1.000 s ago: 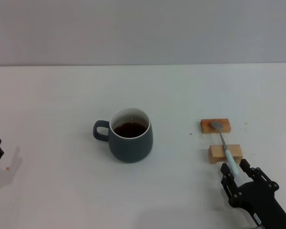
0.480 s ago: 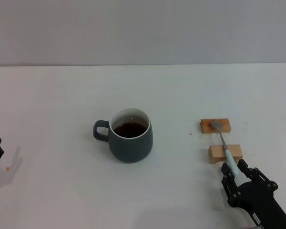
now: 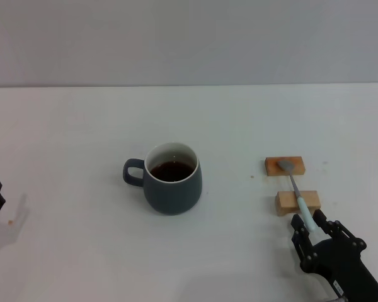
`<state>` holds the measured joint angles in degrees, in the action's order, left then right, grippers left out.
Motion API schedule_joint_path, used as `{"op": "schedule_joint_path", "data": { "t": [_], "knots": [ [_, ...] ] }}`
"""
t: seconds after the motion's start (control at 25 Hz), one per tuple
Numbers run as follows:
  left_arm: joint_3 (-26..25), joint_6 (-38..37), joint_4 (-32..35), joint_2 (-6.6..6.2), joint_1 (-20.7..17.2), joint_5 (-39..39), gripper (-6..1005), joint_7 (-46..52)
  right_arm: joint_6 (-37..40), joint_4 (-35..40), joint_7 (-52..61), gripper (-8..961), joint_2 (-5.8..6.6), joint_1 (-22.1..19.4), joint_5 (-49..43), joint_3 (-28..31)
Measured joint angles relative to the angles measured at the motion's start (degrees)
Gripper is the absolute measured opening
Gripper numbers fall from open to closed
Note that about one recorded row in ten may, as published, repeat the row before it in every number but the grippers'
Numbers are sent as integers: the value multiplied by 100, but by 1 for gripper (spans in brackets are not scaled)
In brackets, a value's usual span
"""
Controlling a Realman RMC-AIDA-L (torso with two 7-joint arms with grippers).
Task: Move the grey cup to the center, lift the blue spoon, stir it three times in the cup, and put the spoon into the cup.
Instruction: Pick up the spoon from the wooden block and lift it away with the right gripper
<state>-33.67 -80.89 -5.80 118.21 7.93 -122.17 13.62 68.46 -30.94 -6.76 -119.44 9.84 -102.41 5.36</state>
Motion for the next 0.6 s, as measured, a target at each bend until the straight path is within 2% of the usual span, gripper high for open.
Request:
{"op": "schedule_joint_path", "data": {
  "t": [0.6],
  "knots": [
    [27,-4,19,0,-11,0,857,0,0,-2,0,364,-2,-3,23,14]
  ]
}}
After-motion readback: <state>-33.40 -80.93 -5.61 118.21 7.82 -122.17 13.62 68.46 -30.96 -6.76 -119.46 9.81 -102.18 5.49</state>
